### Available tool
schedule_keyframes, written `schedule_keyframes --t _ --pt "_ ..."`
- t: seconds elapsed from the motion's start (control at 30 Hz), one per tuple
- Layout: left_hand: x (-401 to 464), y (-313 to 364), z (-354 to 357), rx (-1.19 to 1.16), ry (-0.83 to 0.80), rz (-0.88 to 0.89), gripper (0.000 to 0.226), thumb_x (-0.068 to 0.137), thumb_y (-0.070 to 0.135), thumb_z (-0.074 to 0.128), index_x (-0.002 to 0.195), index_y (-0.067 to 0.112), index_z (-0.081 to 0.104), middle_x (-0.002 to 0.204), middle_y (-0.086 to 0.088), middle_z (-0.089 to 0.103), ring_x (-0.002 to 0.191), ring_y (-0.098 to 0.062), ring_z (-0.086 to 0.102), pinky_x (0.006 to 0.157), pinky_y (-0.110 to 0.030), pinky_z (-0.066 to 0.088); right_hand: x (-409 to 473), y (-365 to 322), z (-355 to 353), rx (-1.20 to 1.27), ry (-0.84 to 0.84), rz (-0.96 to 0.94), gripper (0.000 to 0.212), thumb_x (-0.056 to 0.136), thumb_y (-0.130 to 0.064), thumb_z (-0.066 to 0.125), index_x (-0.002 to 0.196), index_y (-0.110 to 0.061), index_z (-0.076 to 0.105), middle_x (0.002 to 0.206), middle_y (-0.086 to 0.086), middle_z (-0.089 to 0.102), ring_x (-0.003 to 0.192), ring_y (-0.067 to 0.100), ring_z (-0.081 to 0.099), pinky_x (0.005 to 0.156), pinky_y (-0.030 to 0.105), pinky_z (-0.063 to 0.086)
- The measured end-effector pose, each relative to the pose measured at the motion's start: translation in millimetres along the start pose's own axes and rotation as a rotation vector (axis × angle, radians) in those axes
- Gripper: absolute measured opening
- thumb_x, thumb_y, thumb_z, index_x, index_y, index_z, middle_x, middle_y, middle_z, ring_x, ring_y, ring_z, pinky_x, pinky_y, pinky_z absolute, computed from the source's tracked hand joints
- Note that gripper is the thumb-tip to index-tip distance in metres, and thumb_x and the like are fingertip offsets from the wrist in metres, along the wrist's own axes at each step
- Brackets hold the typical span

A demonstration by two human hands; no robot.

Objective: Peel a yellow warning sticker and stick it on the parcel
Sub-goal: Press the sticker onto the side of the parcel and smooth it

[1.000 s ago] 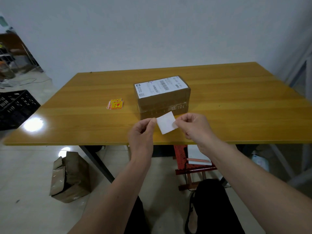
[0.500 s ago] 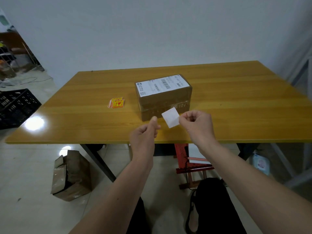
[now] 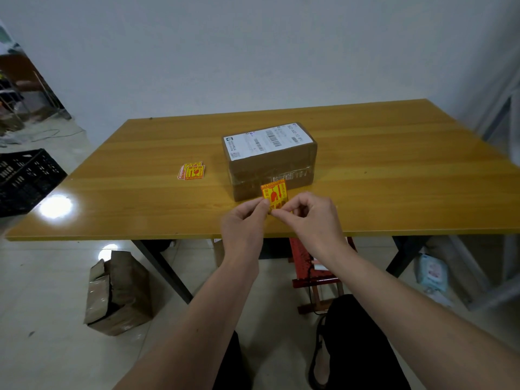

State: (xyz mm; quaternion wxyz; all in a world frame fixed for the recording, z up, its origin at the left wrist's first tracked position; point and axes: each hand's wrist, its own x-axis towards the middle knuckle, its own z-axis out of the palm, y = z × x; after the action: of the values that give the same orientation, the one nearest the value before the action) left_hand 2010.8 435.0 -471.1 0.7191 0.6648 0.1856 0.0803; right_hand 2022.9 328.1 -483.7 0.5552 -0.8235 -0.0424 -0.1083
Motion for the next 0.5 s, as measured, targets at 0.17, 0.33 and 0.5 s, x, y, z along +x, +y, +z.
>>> schedule_keyframes --t 0.17,0.33,0.5 --pt "2.0 1.4 -4.6 0.019 0.039 0.019 0.012 0.09 0.018 0.059 0.093 0.016 0.071 0.078 0.008 0.066 0.073 -0.001 0.056 0.056 -0.009 0.04 8.2 5.8 -3.4 -0.012 0.03 0.074 0.011 0.084 -0.023 0.067 0.078 -0.017 0.062 0.069 -0.002 0.054 0.065 0.01 0.047 0.062 0.027 0.044" --pt "1.5 0.9 -6.0 0.013 0.035 0.044 0.014 0.091 0.017 0.057 0.083 0.022 0.068 0.077 0.009 0.065 0.071 -0.002 0.056 0.051 -0.002 0.043 13.8 8.7 -2.2 0.003 -0.016 0.184 0.01 0.087 -0.024 0.062 0.092 -0.015 0.063 0.09 0.005 0.061 0.081 0.014 0.054 0.072 0.029 0.047" --pt "1.2 3.5 -8.2 -0.06 0.045 0.006 0.016 0.091 0.018 0.058 0.079 0.027 0.065 0.082 0.008 0.067 0.077 -0.004 0.059 0.067 -0.017 0.043 9.9 1.8 4.5 0.181 -0.096 0.317 0.008 0.088 -0.024 0.063 0.087 -0.017 0.064 0.081 -0.002 0.058 0.078 0.013 0.053 0.064 0.024 0.041"
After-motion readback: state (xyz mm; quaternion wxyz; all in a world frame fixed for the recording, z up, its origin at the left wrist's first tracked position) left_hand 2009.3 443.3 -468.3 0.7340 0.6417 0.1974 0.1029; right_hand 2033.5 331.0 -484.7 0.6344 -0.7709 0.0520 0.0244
